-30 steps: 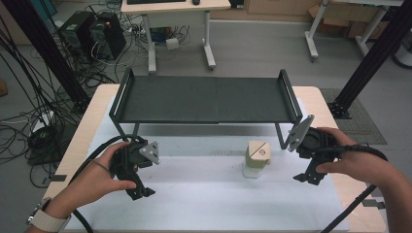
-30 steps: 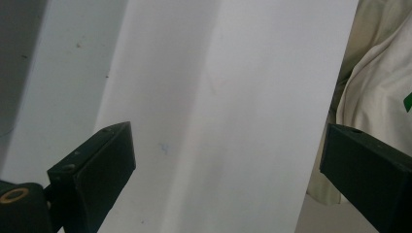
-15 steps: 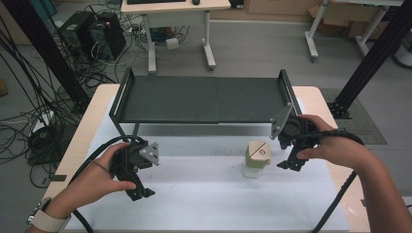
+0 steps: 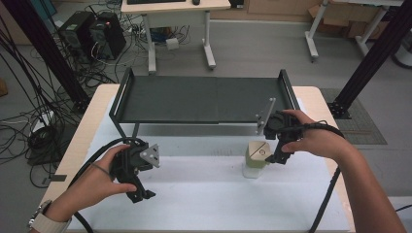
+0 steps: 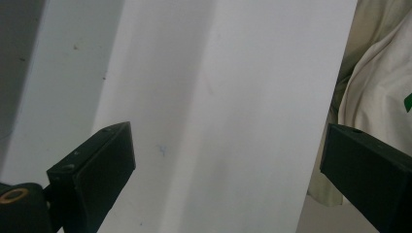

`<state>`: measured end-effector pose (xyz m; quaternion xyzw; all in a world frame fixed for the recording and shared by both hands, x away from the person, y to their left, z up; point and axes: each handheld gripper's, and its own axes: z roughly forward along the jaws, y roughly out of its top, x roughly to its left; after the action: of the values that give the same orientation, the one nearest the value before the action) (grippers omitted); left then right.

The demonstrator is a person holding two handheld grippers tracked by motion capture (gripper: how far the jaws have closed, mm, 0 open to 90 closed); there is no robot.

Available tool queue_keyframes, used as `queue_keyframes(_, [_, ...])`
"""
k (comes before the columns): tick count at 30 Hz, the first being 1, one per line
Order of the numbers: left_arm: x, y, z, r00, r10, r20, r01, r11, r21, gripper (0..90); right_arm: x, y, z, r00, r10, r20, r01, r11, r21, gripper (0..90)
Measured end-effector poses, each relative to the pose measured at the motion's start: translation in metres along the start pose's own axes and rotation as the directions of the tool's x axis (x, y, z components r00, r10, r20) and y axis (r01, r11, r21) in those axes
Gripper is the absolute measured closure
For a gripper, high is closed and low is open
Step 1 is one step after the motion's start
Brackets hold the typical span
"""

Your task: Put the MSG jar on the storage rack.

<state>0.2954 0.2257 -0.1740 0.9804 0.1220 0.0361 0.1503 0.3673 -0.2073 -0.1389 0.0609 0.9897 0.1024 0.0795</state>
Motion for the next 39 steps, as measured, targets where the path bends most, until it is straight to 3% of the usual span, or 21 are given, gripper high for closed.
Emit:
queue_keyframes(13, [0.001, 0.0, 0.003, 1.0, -0.004, 0.002, 0.004, 1.0, -0.004, 6.0, -0.008, 0.019, 0.03, 0.9972, -0.049, -0.056, 0.051, 0.998, 0.036, 5.9])
queue_keyframes(19, [0.0, 0.0, 0.004, 1.0, 0.001, 0.006, -0.001, 1.0, -0.005, 6.0, -0.004, 0.028, 0.046, 0.996, -0.072, -0.052, 0.076, 0.995, 0.064, 6.8])
queue_keyframes(28, [0.0, 0.0, 0.004, 0.9999, 0.012, 0.008, -0.012, 0.9999, -0.011, 6.0, 0.001, 0.034, 0.056, 0.9954, -0.09, -0.033, 0.092, 0.993, 0.076, 9.2])
queue_keyframes(39, [-0.002, -0.003, 0.003, 0.9999, 0.011, 0.003, -0.011, 0.9998, -0.016, 6.0, -0.002, 0.043, 0.066, 0.9912, -0.113, -0.068, 0.121, 0.986, 0.116, 13.7])
